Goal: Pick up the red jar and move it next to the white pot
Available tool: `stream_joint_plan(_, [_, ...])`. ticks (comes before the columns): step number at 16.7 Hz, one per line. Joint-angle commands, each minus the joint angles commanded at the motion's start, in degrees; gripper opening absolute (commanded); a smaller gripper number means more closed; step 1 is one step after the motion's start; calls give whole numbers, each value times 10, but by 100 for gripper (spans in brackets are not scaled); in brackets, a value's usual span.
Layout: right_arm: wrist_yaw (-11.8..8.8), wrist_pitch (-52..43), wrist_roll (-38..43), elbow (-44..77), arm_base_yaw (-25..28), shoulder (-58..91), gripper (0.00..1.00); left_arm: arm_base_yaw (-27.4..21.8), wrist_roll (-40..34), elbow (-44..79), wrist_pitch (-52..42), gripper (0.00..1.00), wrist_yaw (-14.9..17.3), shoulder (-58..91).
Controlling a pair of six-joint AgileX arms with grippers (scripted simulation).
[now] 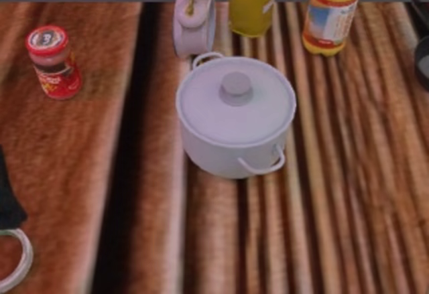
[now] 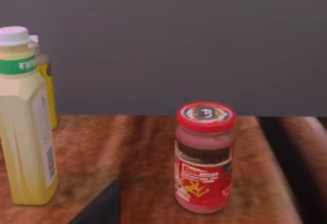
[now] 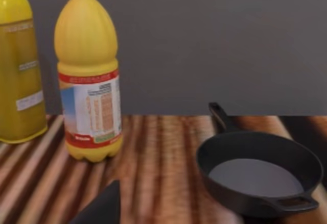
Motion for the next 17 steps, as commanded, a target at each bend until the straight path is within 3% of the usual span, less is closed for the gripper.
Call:
stream_joint_plan(7, [0,0,0,0,0,0,100,7,16,77,-30,100,1,55])
stream_joint_plan(17, [0,0,0,0,0,0,100,19,127,524,-254,100,30,440])
